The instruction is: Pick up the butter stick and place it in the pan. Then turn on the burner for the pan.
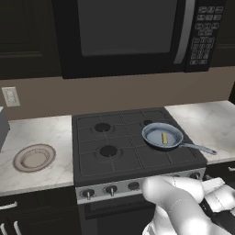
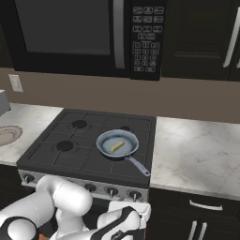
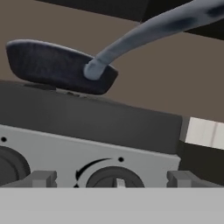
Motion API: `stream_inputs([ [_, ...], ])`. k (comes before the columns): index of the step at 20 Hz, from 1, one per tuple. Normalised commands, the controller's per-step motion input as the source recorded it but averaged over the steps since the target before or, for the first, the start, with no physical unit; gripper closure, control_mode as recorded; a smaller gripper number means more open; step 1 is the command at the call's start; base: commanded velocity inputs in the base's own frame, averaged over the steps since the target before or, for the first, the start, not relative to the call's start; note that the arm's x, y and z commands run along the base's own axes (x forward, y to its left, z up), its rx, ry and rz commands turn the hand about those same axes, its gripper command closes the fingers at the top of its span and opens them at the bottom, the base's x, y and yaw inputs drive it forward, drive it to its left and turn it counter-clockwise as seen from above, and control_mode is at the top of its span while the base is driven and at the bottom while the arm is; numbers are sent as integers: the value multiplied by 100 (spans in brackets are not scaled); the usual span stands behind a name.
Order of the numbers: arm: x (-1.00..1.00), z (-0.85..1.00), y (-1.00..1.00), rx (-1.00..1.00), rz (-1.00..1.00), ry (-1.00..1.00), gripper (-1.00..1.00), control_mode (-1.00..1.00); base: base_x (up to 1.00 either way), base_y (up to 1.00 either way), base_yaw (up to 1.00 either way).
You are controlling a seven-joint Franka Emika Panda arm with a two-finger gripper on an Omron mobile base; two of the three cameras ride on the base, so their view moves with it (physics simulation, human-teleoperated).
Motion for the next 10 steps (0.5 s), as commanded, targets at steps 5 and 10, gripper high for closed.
stream_inputs([
  [5,2,-10,0,0,0,0,-100,-100,0,0,0],
  [10,5,-12,0,0,0,0,-100,-100,0,0,0],
])
